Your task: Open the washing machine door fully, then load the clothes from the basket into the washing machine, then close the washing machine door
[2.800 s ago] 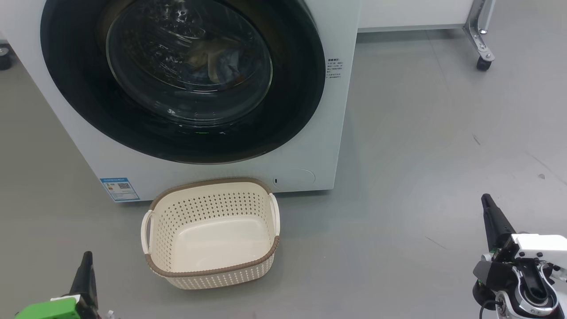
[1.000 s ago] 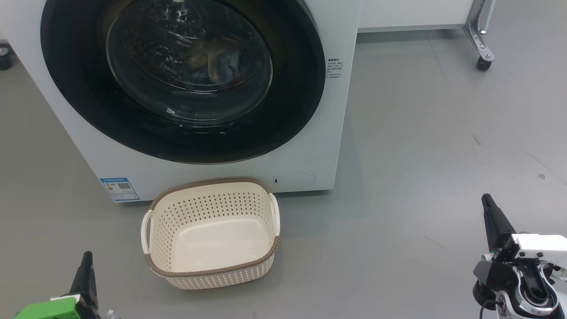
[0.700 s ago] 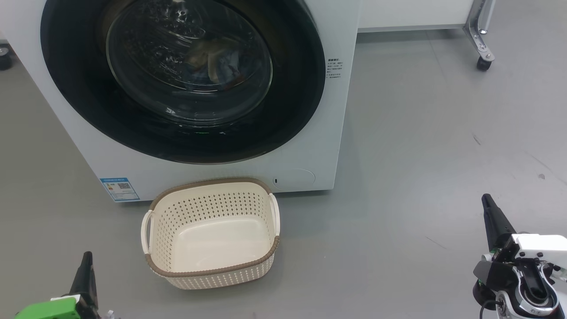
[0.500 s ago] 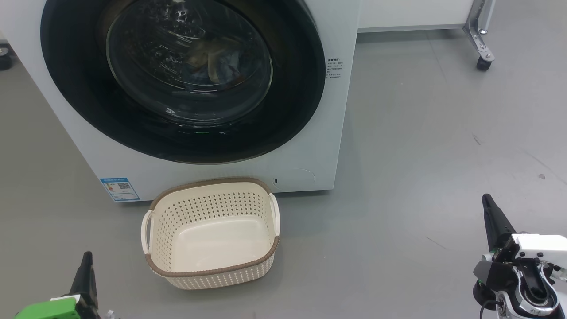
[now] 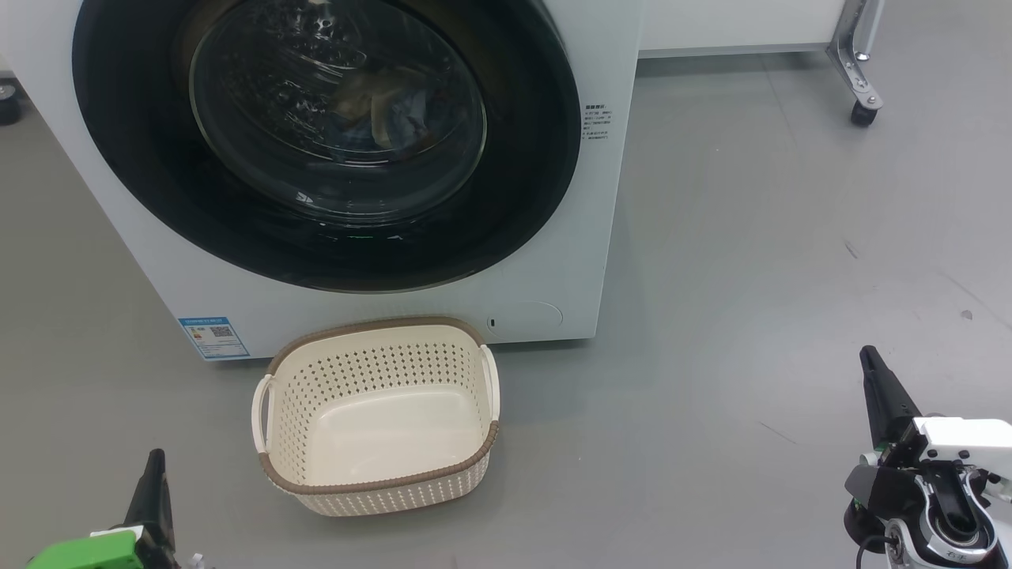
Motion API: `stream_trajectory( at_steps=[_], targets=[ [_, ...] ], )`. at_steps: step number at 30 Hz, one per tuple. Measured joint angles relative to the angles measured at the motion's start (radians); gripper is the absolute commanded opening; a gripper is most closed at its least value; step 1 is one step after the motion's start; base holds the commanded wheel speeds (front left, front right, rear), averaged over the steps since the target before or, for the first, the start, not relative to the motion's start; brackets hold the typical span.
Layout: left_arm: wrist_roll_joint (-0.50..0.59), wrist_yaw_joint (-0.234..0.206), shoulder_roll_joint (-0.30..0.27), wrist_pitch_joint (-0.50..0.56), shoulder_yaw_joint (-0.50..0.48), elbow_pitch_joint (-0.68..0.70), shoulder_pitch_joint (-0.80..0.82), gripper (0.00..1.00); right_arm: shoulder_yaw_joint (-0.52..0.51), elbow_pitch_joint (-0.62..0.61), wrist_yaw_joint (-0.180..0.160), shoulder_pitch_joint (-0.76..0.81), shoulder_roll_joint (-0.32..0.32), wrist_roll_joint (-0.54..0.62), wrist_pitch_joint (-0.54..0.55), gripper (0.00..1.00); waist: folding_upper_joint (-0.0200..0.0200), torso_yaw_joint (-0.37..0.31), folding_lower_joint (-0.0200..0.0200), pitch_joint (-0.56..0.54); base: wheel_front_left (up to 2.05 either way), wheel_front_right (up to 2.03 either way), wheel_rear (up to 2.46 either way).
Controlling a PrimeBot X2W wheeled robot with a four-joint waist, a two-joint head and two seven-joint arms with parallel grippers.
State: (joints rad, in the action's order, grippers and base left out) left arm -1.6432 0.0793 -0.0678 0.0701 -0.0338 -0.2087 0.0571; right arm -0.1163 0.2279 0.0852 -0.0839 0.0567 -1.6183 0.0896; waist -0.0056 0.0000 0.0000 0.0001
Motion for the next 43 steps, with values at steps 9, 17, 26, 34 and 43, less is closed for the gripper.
stream_trajectory(
  at_steps=[9,17,26,34,43],
  targets=[
    [0.000,0.000,0.000,0.000,0.000,-0.001,0.000,0.00,0.000,0.000,0.000,0.000,0.000,0.000,0.000,0.00,0.0000,0.000,0.0000,0.000,0.00,0.00,0.00],
    [0.000,0.000,0.000,0.000,0.000,-0.002,0.000,0.00,0.000,0.000,0.000,0.000,0.000,0.000,0.000,0.00,0.0000,0.000,0.0000,0.000,0.00,0.00,0.00],
    [0.000,0.000,0.000,0.000,-0.001,-0.002,0.000,0.00,0.000,0.000,0.000,0.000,0.000,0.000,0.002,0.00,0.0000,0.000,0.0000,0.000,0.00,0.00,0.00],
    [0.000,0.000,0.000,0.000,-0.001,-0.003,0.000,0.00,0.000,0.000,0.000,0.000,0.000,0.000,0.002,0.00,0.0000,0.000,0.0000,0.000,0.00,0.00,0.00],
    [0.000,0.000,0.000,0.000,-0.001,-0.003,0.000,0.00,0.000,0.000,0.000,0.000,0.000,0.000,0.002,0.00,0.0000,0.000,0.0000,0.000,0.00,0.00,0.00]
  ],
)
